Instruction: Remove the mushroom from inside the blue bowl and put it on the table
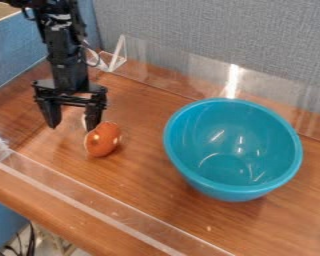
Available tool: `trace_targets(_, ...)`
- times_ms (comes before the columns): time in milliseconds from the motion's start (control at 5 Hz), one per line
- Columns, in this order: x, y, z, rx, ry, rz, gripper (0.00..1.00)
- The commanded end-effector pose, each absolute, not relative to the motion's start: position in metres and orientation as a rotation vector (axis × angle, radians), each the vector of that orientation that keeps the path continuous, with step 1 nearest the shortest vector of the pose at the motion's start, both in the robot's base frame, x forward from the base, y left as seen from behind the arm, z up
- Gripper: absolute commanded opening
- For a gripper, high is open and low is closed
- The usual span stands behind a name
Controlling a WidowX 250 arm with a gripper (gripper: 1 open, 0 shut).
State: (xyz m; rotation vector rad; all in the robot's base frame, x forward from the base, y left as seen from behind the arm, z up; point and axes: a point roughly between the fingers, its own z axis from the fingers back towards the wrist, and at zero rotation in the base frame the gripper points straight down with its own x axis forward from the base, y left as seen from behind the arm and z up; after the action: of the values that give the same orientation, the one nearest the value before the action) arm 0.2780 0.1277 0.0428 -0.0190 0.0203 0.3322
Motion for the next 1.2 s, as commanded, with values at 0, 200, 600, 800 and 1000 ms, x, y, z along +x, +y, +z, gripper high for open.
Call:
trace_targets(0, 0.277, 0.143, 0.061, 0.0, -0.058, 0.385, 0.0)
trace_targets(200, 0.28, 0.147, 0.057, -0.007, -0.071, 0.415, 1.0)
trace_targets(600, 0.284, 0.152, 0.064, -0.027, -0.128, 0.465, 1.0)
trace_targets(800, 0.28, 0.144, 0.081, -0.046, -0.158, 0.42, 1.0)
trace_targets(1000, 0.279, 0.136, 0.088, -0.064, -0.17, 0.385, 1.0)
